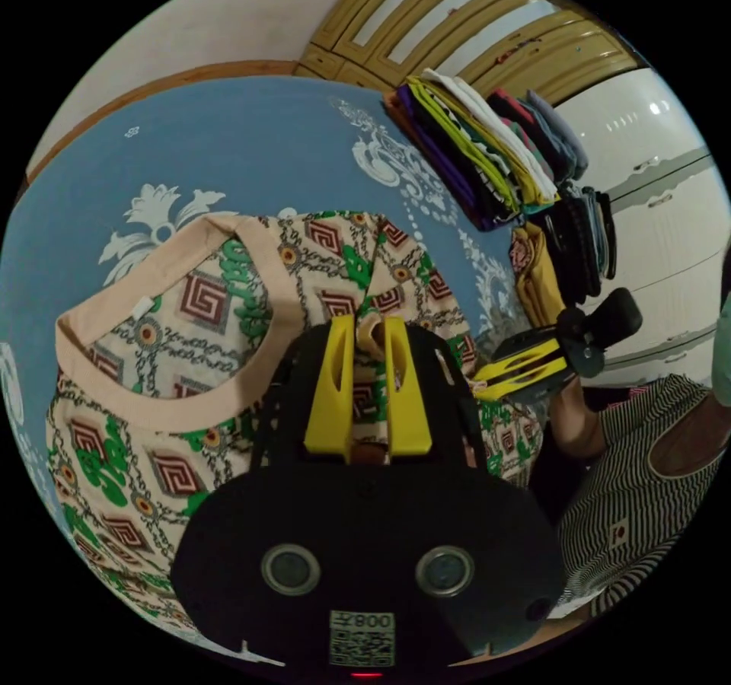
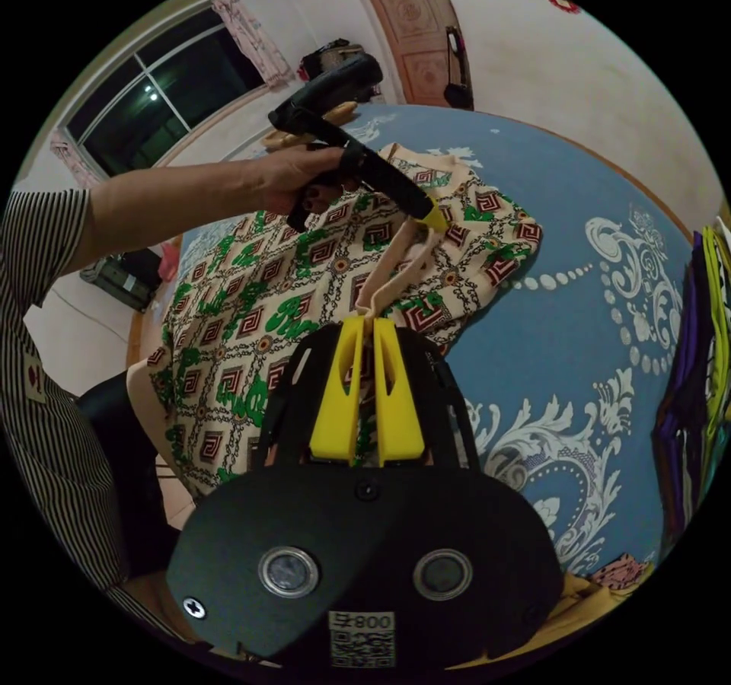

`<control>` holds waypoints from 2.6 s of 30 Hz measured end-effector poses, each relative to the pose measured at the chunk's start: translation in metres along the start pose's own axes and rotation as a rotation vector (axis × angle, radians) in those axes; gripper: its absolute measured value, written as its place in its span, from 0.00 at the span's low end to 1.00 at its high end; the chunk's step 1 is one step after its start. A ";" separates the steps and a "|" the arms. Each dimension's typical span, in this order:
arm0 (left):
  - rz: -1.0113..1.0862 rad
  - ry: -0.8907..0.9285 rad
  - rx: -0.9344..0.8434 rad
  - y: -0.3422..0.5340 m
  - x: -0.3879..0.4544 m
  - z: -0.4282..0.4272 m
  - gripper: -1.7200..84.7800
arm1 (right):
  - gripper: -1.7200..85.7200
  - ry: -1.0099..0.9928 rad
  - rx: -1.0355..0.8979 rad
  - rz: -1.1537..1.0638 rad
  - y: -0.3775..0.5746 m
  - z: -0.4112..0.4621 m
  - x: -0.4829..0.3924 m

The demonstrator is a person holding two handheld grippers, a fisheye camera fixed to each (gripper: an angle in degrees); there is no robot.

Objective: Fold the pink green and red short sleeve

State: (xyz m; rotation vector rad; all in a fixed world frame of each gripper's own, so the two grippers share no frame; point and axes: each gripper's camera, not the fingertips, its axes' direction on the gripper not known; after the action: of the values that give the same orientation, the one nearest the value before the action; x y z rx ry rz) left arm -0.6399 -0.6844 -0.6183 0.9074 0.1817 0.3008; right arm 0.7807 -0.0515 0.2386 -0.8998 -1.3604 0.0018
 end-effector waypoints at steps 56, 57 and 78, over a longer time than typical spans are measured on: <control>0.058 -0.045 0.082 0.082 0.151 -0.060 0.03 | 0.03 0.078 -0.027 -0.060 -0.063 -0.023 -0.100; 0.059 -0.047 0.073 0.085 0.152 -0.061 0.03 | 0.02 0.080 -0.057 -0.063 -0.067 -0.019 -0.103; 0.004 -0.011 0.220 0.272 0.154 -0.231 0.03 | 0.02 0.161 0.035 0.152 -0.162 0.000 -0.147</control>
State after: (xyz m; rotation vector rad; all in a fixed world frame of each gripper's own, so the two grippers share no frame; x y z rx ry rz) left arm -0.6079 -0.3037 -0.5455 1.1273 0.2052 0.2828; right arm 0.6636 -0.2336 0.2055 -0.9517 -1.1377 0.0685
